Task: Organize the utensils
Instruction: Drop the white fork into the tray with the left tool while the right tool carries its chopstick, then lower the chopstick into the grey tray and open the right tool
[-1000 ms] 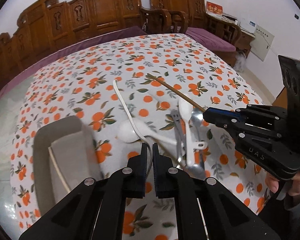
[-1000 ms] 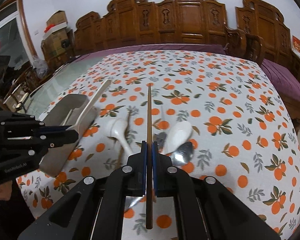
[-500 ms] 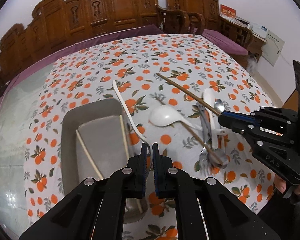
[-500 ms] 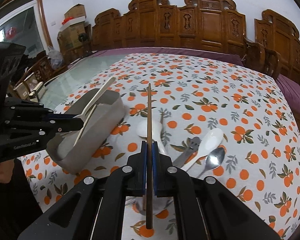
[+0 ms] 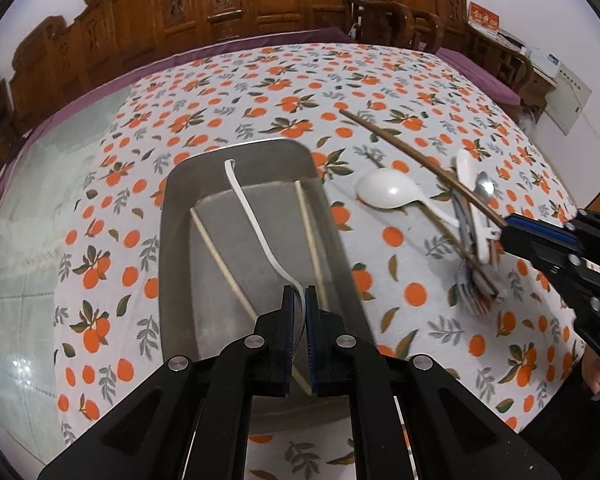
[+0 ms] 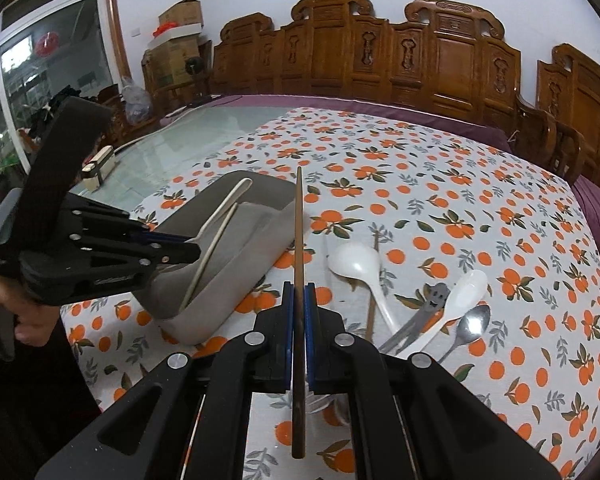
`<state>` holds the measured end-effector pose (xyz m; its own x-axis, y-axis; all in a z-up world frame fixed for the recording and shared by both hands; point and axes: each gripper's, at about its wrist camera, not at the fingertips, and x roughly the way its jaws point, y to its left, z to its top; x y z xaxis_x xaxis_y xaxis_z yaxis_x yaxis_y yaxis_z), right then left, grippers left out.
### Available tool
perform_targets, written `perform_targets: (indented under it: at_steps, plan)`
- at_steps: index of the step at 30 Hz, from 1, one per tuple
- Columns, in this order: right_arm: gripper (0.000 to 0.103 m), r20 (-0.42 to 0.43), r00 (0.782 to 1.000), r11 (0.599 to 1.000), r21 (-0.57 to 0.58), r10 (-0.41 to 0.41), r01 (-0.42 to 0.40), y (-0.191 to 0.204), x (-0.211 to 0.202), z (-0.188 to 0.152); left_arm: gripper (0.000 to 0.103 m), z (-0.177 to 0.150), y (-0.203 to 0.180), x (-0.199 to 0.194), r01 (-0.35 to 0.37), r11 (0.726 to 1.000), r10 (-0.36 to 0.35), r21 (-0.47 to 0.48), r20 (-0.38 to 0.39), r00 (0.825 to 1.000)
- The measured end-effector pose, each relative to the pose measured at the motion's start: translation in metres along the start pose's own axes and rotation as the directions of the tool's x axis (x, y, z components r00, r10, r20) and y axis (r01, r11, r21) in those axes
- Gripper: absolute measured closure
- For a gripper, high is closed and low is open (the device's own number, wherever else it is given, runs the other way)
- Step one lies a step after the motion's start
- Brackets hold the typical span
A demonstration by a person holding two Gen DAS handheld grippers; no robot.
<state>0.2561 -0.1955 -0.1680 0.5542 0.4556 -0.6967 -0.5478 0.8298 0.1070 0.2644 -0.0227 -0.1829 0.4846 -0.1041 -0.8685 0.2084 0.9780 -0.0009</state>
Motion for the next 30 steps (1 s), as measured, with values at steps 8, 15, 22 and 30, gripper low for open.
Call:
perform_targets:
  at_steps: [8,15,22,30]
  plan:
    - [0.097,-0.02,1.0,1.0,0.023,-0.01,0.011,0.009,0.005,-0.003,0.098,-0.006,0.015,0.014,0.021,0.999,-0.021,-0.035,0.006,1.0]
    - [0.097,-0.02,1.0,0.999,0.05,0.004,-0.003,0.018,0.008,-0.001,0.097,-0.014,0.027,0.016,0.013,0.998,-0.01,-0.064,0.038,0.999]
    - [0.097,0.002,1.0,0.999,0.049,0.022,-0.023,0.037,0.012,0.014,0.082,-0.015,0.042,-0.007,-0.022,0.997,0.031,-0.079,0.118,0.993]
    - [0.097,-0.013,0.999,0.997,0.068,0.047,-0.046,0.063,0.033,0.027,0.059,-0.012,0.074,-0.028,-0.05,0.988,0.077,-0.144,0.185,0.98]
